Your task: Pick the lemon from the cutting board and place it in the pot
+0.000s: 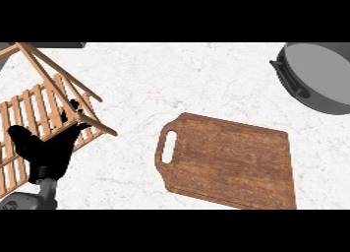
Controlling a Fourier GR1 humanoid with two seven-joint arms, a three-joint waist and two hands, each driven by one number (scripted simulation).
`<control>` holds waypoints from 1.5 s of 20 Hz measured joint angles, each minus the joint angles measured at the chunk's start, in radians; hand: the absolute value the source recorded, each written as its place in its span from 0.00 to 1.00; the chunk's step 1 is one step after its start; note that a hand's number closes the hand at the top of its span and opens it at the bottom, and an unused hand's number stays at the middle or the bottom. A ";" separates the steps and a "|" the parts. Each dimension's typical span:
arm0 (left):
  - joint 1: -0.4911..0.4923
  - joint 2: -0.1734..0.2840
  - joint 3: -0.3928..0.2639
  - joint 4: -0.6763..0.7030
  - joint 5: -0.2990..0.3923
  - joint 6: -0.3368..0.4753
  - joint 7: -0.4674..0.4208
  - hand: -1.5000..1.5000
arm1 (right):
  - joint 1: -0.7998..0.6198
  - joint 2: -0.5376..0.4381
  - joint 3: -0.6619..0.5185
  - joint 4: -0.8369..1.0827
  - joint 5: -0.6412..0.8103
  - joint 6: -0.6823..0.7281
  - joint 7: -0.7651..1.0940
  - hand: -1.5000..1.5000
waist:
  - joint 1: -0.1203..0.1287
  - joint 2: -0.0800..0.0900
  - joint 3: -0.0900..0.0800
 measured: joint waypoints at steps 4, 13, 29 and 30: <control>-0.015 -0.009 -0.006 0.012 -0.012 0.001 0.000 0.50 | -0.104 -0.024 -0.002 0.030 -0.024 0.060 0.013 1.00 | 0.013 0.000 0.000; -0.039 -0.019 -0.012 0.019 -0.009 -0.019 0.014 0.50 | -0.317 0.030 0.073 0.124 0.027 0.070 0.142 1.00 | 0.037 0.006 -0.001; -0.052 -0.031 -0.014 0.020 -0.025 -0.028 0.009 0.50 | -0.488 0.211 0.174 0.408 0.156 0.006 0.198 0.00 | 0.054 0.016 0.001; -0.053 -0.032 -0.014 0.019 -0.023 -0.030 0.009 0.50 | -0.490 0.221 0.169 0.432 0.153 0.012 0.206 0.00 | 0.055 0.017 0.001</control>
